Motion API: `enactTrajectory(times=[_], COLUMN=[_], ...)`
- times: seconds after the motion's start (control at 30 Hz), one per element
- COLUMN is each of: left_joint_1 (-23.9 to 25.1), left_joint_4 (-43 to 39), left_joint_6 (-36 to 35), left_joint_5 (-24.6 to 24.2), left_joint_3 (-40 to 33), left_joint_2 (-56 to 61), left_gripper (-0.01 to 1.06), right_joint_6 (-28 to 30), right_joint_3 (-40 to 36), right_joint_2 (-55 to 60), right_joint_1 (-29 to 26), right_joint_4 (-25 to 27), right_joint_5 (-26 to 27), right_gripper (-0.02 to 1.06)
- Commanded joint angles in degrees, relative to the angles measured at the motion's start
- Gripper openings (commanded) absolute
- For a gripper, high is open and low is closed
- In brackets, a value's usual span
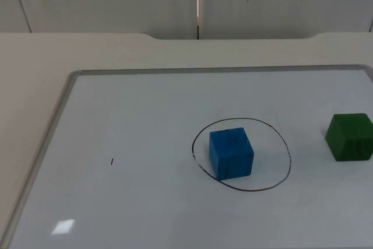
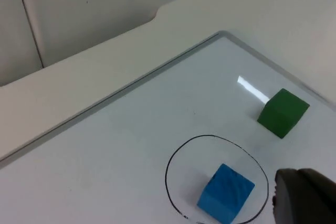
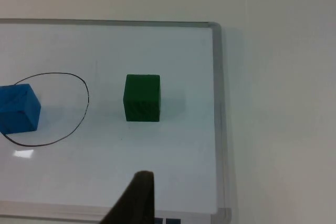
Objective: Push the two cubes into the marked area.
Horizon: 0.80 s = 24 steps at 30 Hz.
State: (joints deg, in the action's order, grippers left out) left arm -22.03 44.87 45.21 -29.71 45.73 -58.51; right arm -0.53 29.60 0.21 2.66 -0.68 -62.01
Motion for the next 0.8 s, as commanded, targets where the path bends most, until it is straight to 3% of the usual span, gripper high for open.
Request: enactTrajectory(times=[0.0, 0.2, 0.33, 0.77], left_joint_1=[0.1, 0.1, 0.1, 0.1], left_joint_4=[-1.9, -6.4, -13.7, -32.5], left_joint_6=[-0.6, -6.8, -11.5, -28.8], left_joint_5=[-1.5, -3.2, -5.6, -21.3], left_joint_3=[-2.3, -3.2, -3.2, -3.2], left_joint_2=[4.2, 9.9, 13.9, 31.8], left_gripper=[0.00, 0.00, 0.00, 0.00], right_joint_6=[-0.1, -0.1, -0.1, -0.1], right_joint_3=[0.0, 0.0, 0.0, 0.0], right_joint_2=[-0.2, -0.2, -0.2, -0.2], right_joint_1=[-0.1, -0.1, -0.1, -0.1], right_joint_4=[-0.7, -0.7, -0.7, -0.3], right_joint_5=[0.2, 0.4, 0.4, 0.3], right_gripper=[1.05, 1.05, 1.05, 1.05])
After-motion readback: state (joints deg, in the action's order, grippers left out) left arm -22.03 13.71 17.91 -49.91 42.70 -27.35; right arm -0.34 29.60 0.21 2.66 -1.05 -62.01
